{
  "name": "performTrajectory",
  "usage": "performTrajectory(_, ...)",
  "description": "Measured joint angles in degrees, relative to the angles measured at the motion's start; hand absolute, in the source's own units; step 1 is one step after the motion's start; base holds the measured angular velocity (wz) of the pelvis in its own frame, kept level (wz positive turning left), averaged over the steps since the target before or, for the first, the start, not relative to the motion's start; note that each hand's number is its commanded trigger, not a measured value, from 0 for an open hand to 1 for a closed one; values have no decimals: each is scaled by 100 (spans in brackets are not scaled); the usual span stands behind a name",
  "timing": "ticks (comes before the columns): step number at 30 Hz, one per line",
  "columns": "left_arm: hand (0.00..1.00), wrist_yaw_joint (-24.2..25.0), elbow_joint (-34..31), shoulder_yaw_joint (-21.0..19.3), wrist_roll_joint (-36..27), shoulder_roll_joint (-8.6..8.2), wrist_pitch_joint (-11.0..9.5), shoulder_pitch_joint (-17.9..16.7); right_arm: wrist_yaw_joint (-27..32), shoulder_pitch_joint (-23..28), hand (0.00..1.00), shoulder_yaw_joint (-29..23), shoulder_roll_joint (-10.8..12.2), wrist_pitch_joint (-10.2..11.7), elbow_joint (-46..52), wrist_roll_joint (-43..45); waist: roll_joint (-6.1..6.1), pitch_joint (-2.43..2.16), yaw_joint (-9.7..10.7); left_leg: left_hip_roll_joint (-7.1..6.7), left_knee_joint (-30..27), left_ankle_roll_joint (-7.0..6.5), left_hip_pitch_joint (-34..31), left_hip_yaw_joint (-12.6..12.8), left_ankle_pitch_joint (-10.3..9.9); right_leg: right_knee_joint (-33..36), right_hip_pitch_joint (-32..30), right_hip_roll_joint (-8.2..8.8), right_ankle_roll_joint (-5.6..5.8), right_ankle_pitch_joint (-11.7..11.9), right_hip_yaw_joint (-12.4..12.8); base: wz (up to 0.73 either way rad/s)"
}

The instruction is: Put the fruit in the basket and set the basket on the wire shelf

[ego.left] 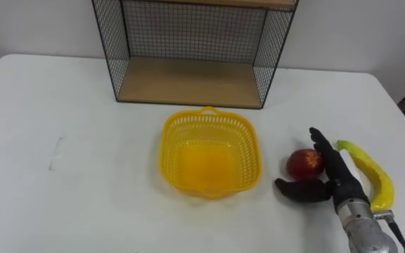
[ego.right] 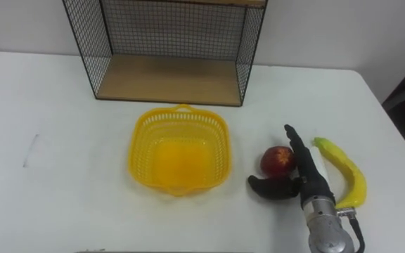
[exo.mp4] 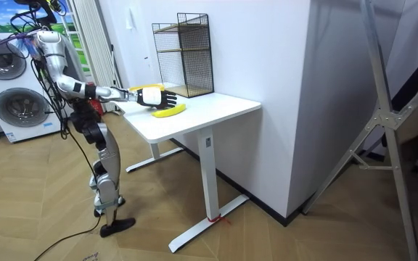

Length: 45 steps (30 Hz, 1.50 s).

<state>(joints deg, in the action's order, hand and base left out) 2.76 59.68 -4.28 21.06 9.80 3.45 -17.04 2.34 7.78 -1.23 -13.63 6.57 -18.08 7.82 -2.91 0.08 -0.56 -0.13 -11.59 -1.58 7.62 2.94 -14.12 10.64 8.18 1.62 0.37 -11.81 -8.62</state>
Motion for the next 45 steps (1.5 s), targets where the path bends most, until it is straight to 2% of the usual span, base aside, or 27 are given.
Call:
performTrajectory(12,0,1,0,0,1,0,29,-6,208,-236,100,-279,2,-29,-200,373,35,-10,10,21,20,3,2,-8,-2,0,3,-14,-5,4,-23,0)
performTrajectory(20,0,-3,10,1,1,0,25,7,270,-300,100,-341,24,2,-263,290,50,-13,7,22,29,3,8,3,-2,-4,-4,-16,-5,4,-32,-1)
performTrajectory(27,0,15,109,20,-4,-1,-1,9,278,-455,100,-340,53,27,-560,-1116,57,-7,16,40,18,5,-9,16,-3,-1,-8,-5,-6,6,-81,0)
performTrajectory(34,0,25,107,100,-4,-88,44,-55,219,-363,100,-356,70,21,-509,-2789,175,-22,27,32,25,11,-11,86,-7,-1,-23,-8,-7,8,-68,-2)
performTrajectory(36,0,25,103,103,-5,-117,87,-41,175,-356,100,-350,137,17,-493,-3258,199,-24,35,36,24,11,-4,107,-7,-3,-20,-10,-8,10,-75,-2)
performTrajectory(40,0,23,91,108,-8,-195,125,-26,-170,-109,100,-125,285,-50,-86,-4526,203,-37,17,36,15,11,-17,126,-7,0,-32,-6,-8,10,-86,0)
performTrajectory(45,0,25,64,119,-15,-219,115,-37,-616,-87,100,68,406,-114,75,-5506,238,-31,24,32,-12,11,-43,123,-7,1,-29,0,-3,15,-99,4)
